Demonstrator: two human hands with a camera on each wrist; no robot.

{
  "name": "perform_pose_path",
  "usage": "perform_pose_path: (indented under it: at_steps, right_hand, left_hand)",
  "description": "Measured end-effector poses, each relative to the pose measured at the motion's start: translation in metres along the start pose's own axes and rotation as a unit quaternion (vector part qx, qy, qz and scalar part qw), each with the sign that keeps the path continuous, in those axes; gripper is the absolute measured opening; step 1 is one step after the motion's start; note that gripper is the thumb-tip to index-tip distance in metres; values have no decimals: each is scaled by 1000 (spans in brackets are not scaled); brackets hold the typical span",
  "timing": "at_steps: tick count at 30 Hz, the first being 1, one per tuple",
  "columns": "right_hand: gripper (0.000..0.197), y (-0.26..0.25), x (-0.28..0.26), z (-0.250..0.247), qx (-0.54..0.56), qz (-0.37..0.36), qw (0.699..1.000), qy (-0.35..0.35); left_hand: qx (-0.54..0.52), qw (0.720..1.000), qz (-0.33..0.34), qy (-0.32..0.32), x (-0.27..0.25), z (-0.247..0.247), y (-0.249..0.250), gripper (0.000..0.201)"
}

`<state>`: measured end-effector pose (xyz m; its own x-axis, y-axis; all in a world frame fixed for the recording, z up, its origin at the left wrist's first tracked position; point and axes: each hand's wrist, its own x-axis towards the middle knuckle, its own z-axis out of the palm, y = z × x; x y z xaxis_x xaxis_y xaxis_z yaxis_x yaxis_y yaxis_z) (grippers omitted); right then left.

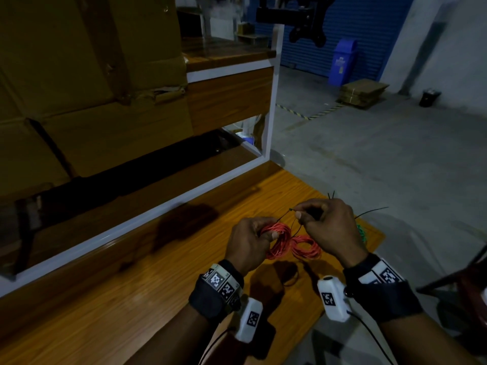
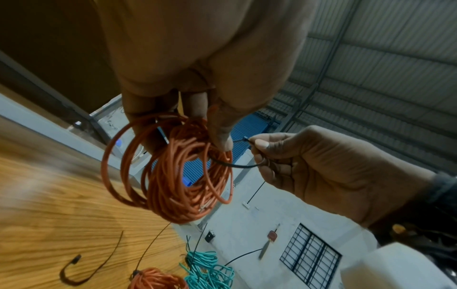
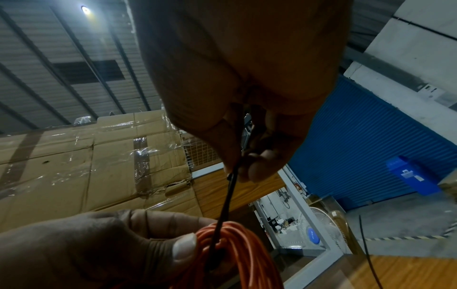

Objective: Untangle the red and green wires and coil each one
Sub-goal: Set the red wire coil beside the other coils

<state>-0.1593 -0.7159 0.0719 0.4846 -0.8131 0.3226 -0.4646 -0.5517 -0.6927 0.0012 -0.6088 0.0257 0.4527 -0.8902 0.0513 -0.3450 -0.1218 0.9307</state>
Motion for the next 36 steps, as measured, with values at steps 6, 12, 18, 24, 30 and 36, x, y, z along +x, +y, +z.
perform_pose_path:
  at_steps: [6, 12, 18, 24, 30, 36]
  right_hand:
    - [8, 0, 0, 1, 13, -4, 1000, 22]
    - [7, 0, 1, 4, 13, -1, 999, 29]
    - [8, 0, 2, 4, 0, 4, 1000, 15]
    - [8, 3, 1, 5, -3, 10, 1000, -25]
    - [8, 4, 0, 7, -13, 4, 1000, -20]
    - [9, 7, -1, 8, -27, -2, 1000, -12]
  left_hand:
    - [-1, 1000, 2, -1, -1, -1, 3, 31]
    - [5, 1000, 7, -2, -3, -1, 8, 30]
    - [25, 1000, 7, -14, -4, -1, 11, 34]
    - [47, 999, 21, -17, -6, -2, 14, 33]
    - [57, 998, 3, -9, -4, -1, 12, 33]
    - [69, 998, -2, -5, -3, -2, 11, 32]
